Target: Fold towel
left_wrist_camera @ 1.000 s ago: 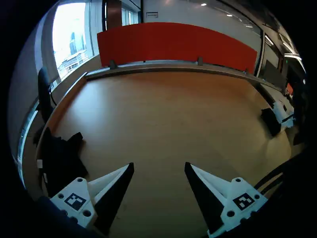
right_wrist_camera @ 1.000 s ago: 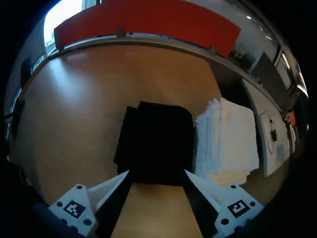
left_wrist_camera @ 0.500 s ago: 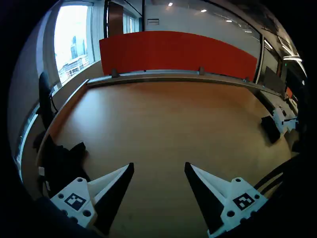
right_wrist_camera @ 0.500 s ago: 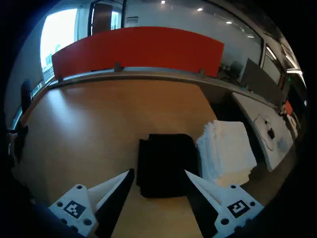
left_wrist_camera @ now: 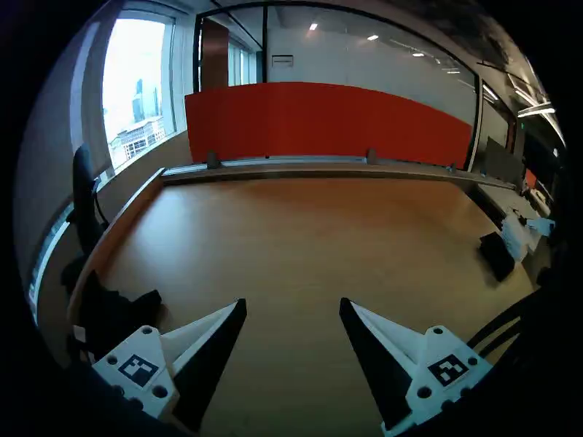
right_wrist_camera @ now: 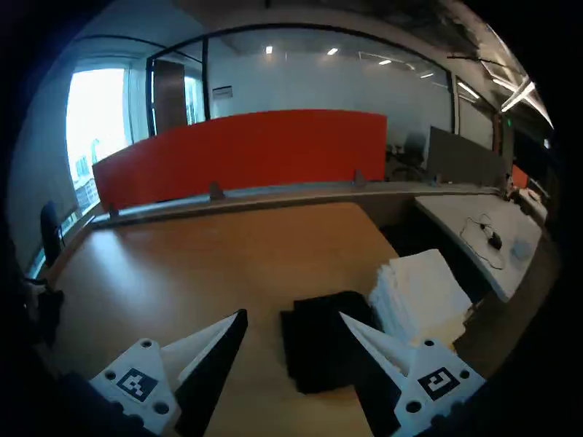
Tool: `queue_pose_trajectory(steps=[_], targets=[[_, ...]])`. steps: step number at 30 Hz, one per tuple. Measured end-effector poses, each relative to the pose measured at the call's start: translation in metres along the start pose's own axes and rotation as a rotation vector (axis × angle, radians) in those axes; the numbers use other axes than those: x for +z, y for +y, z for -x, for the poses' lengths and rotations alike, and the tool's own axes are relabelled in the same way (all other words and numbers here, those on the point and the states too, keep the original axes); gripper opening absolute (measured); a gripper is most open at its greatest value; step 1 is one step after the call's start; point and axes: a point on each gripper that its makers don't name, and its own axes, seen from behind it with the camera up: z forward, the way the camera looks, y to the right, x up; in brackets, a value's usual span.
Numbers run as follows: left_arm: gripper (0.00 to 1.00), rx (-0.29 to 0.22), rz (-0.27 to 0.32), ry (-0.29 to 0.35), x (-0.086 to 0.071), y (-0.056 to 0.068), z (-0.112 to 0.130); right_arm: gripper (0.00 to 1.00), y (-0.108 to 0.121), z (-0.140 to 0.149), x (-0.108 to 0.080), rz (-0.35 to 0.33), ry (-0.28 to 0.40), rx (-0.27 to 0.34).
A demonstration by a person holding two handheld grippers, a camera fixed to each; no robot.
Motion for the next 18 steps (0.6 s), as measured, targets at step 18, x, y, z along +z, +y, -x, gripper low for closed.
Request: queue_pose_trajectory(steps=[18], targets=[[0.95,-0.043,-0.029,0.148,-0.005,-0.023,-0.063,0.87,-0.057,-0.060,-0.016,-0.070,0.170,0.012]])
